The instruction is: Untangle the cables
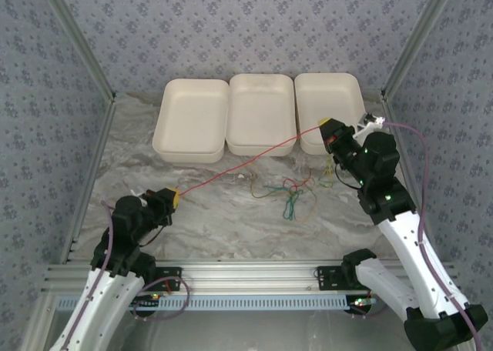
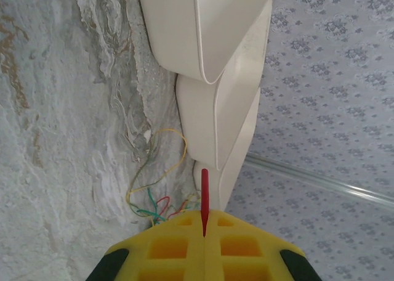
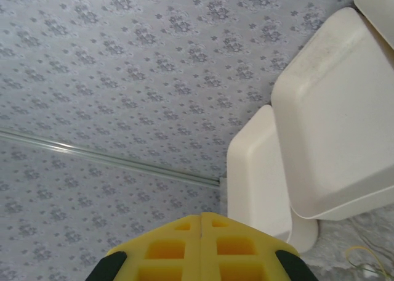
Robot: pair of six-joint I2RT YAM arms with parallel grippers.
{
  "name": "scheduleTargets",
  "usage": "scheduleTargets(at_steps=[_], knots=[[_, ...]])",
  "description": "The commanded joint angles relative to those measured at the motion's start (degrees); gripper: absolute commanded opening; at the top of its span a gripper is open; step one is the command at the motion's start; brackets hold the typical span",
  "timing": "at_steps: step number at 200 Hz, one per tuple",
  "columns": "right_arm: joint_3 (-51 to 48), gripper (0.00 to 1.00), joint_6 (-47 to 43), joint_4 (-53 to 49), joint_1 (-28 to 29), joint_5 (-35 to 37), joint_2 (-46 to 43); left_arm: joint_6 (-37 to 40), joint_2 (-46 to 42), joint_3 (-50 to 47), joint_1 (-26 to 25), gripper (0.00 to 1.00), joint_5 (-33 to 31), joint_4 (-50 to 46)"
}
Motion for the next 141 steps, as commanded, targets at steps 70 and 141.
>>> scheduleTargets(at_steps=[70,141], knots=[[9.9,0.00,-2.9,1.0,-0.3,12.5,2.0,-10.5,1.6,-2.3,-0.6,0.00,-7.0,-2.4],[19.0,0.00,-16.5,-6.1,6.3,10.1,11.9,22.1,15.3,15.1,0.0,0.67,-2.6,-3.9]])
